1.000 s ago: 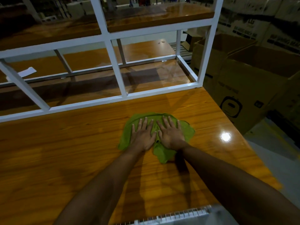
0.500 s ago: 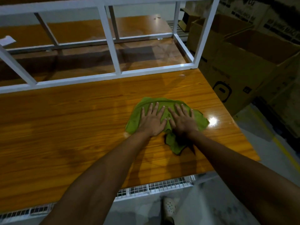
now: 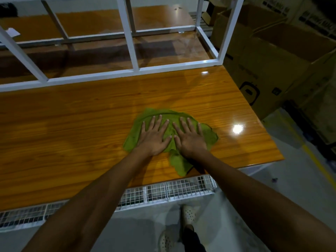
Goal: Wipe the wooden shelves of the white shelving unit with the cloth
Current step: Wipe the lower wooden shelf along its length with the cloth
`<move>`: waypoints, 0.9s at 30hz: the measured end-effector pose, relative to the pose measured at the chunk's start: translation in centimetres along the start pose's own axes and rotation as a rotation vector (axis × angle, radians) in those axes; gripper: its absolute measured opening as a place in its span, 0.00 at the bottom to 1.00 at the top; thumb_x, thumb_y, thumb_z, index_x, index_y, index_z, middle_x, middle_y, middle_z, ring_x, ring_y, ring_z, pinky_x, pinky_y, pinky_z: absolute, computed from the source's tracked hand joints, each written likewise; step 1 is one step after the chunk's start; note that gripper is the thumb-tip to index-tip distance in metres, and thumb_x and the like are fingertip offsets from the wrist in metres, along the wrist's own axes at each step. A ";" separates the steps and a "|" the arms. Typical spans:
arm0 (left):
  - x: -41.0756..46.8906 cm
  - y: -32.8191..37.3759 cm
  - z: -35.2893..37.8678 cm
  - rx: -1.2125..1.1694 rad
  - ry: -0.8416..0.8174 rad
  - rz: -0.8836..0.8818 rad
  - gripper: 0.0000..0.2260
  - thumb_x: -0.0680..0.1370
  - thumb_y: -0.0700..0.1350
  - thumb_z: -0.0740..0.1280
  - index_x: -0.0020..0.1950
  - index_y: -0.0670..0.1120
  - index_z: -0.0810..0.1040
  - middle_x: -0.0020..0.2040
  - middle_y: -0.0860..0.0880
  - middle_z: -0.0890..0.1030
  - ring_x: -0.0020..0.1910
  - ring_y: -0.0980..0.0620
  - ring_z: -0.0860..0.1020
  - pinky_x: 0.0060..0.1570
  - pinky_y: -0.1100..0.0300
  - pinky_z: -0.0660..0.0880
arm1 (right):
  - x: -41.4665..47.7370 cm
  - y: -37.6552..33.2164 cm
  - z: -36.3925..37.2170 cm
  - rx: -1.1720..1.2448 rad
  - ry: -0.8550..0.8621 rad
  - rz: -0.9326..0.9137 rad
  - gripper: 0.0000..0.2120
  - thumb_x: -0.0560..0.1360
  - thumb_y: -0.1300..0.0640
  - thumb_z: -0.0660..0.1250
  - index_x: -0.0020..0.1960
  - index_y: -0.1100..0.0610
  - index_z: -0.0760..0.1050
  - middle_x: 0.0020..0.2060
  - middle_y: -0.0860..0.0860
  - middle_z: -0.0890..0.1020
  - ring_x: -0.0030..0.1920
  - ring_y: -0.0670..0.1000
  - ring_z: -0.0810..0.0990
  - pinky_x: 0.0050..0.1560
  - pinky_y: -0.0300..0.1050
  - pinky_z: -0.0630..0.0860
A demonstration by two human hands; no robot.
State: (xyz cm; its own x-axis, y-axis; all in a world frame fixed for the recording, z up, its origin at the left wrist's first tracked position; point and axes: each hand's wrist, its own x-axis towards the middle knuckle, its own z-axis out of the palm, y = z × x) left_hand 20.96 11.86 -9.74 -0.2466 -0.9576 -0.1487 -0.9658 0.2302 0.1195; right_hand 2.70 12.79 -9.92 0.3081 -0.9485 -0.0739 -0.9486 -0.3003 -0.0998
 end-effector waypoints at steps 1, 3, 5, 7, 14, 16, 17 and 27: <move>-1.0 0.4 0.1 -0.001 -0.001 0.002 0.33 0.79 0.67 0.46 0.80 0.57 0.42 0.81 0.50 0.39 0.79 0.47 0.37 0.74 0.36 0.41 | -1.0 0.2 0.2 0.001 0.010 -0.028 0.30 0.79 0.39 0.38 0.80 0.45 0.47 0.81 0.51 0.47 0.80 0.55 0.43 0.75 0.64 0.42; -2.6 1.6 0.0 0.005 -0.006 0.016 0.33 0.79 0.67 0.48 0.80 0.56 0.44 0.81 0.47 0.42 0.79 0.45 0.41 0.74 0.36 0.43 | -2.7 1.3 0.5 -0.005 0.013 -0.086 0.32 0.78 0.36 0.35 0.80 0.44 0.47 0.80 0.51 0.47 0.80 0.55 0.43 0.76 0.64 0.42; -3.3 3.0 -0.7 0.042 -0.022 0.040 0.34 0.78 0.68 0.51 0.80 0.53 0.50 0.80 0.44 0.50 0.78 0.41 0.50 0.72 0.35 0.52 | -4.0 2.7 0.6 -0.021 0.019 -0.130 0.34 0.77 0.34 0.31 0.80 0.43 0.47 0.80 0.50 0.46 0.80 0.54 0.42 0.76 0.63 0.42; -2.9 3.9 -2.1 0.085 -0.036 0.073 0.35 0.76 0.69 0.55 0.78 0.52 0.56 0.76 0.41 0.57 0.74 0.39 0.56 0.66 0.35 0.59 | -4.5 3.8 0.4 -0.028 0.020 -0.148 0.35 0.76 0.33 0.29 0.80 0.42 0.47 0.80 0.50 0.48 0.80 0.53 0.44 0.76 0.61 0.43; -3.3 1.6 -0.6 0.050 0.050 0.200 0.36 0.76 0.71 0.47 0.78 0.51 0.57 0.79 0.41 0.55 0.78 0.41 0.50 0.74 0.36 0.47 | -4.3 1.9 -0.1 -0.001 -0.018 0.017 0.36 0.75 0.32 0.33 0.80 0.42 0.45 0.81 0.51 0.45 0.80 0.54 0.42 0.75 0.64 0.41; -4.1 1.1 0.3 0.001 0.065 0.201 0.36 0.77 0.69 0.44 0.79 0.50 0.55 0.80 0.42 0.53 0.79 0.44 0.48 0.75 0.40 0.44 | -4.3 0.3 0.0 0.009 -0.028 0.045 0.37 0.73 0.33 0.31 0.80 0.44 0.45 0.80 0.52 0.45 0.80 0.56 0.42 0.75 0.66 0.42; -4.5 0.9 0.5 0.000 0.067 0.200 0.36 0.77 0.69 0.43 0.80 0.50 0.54 0.80 0.43 0.52 0.79 0.45 0.48 0.76 0.41 0.43 | -4.5 -0.5 0.0 0.010 -0.036 0.044 0.38 0.73 0.34 0.30 0.80 0.45 0.45 0.80 0.53 0.45 0.80 0.57 0.42 0.75 0.66 0.42; -9.6 1.6 2.3 0.011 0.095 0.104 0.39 0.75 0.74 0.41 0.80 0.53 0.51 0.81 0.45 0.46 0.80 0.46 0.43 0.75 0.38 0.42 | -9.6 -0.1 1.0 -0.017 0.007 -0.164 0.33 0.79 0.34 0.32 0.80 0.44 0.49 0.80 0.52 0.50 0.80 0.56 0.47 0.76 0.64 0.44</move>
State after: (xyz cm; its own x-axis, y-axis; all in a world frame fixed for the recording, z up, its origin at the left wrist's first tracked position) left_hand 21.62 21.82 -10.42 -0.3371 -0.9405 -0.0420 -0.9364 0.3303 0.1182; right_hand -0.08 22.05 -10.22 0.4580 -0.8875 -0.0510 -0.8870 -0.4524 -0.0927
